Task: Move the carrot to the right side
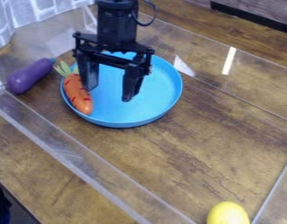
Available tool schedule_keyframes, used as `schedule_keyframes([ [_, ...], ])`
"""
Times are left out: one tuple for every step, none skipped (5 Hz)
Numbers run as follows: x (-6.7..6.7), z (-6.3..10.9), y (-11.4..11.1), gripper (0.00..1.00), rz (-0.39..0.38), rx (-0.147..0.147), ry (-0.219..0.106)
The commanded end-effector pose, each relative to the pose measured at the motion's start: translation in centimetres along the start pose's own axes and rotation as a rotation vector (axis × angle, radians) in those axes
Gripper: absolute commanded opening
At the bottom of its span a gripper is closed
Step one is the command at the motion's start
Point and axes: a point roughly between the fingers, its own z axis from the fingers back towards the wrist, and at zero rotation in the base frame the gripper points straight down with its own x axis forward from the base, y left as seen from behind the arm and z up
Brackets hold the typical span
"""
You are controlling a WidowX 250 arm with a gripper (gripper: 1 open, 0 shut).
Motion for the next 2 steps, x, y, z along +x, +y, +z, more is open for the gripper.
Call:
schedule_keyframes([
  [0.58, 0.69, 1.3, 1.0, 0.063, -0.017, -0.038],
  [0.81, 0.48, 1.99, 1.0, 0.1, -0.026, -0.04],
])
